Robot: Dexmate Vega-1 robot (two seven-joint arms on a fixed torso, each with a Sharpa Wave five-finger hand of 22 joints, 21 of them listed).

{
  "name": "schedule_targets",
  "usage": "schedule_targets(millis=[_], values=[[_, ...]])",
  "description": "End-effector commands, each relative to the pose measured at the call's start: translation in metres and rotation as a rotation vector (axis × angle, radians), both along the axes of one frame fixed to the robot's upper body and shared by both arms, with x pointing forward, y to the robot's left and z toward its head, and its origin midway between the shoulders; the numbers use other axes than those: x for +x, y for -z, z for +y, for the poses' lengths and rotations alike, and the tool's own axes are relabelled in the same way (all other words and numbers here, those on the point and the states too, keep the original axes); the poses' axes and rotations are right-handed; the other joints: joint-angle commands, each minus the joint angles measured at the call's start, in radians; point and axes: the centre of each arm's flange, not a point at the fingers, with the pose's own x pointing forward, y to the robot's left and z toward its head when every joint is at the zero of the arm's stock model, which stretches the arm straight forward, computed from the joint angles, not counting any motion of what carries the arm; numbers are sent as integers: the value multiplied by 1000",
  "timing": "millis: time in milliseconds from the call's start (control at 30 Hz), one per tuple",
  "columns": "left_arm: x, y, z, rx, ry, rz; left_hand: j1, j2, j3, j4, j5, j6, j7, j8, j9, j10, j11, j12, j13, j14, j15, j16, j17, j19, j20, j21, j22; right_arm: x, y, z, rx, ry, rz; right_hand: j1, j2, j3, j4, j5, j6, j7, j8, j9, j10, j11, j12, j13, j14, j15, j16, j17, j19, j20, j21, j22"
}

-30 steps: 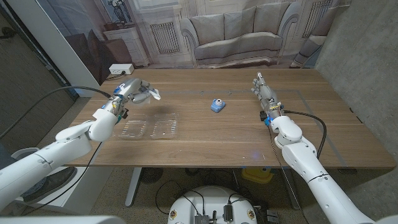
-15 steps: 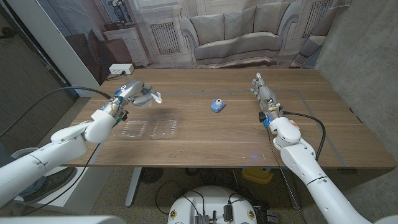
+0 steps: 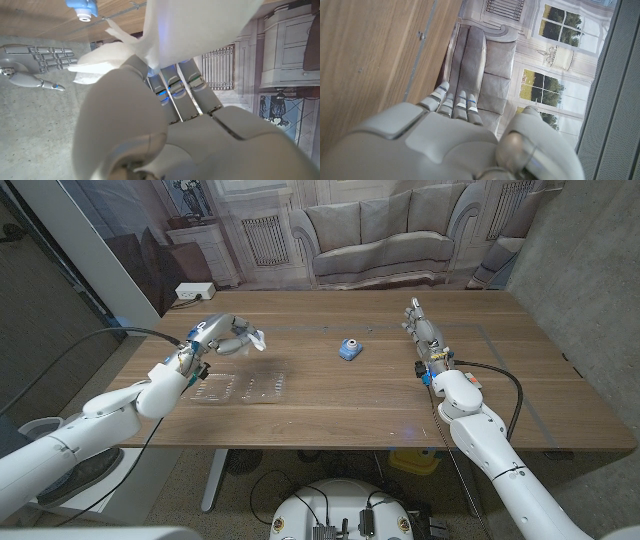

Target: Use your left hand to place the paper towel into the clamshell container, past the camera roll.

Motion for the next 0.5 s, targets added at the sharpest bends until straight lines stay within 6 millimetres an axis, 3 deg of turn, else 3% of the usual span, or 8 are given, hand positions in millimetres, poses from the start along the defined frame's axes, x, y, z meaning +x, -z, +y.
schedule_targets(millis=[33, 500], values=[[2, 8, -14, 25, 82, 20, 4, 1, 1, 3, 1, 9, 0, 1, 2, 6, 5, -3, 5, -10, -57, -4, 6, -8, -28, 10, 0, 0, 1, 1, 0, 5, 9, 2, 5, 1, -5, -1, 5, 4, 0, 2, 9, 1, -2, 2, 5, 0, 0, 2, 8, -11, -6, 4], [-11, 7, -29, 122, 89, 31, 1, -3, 0, 4, 1, 13, -1, -1, 1, 11, 4, -11, 3, -6, -58, -6, 12, -10, -28, 16, -2, -1, 0, -1, 0, 0, 1, 2, 6, 0, -6, -1, 5, 4, 0, 2, 8, 1, -2, 2, 5, 0, 0, 2, 8, -11, -8, 4]])
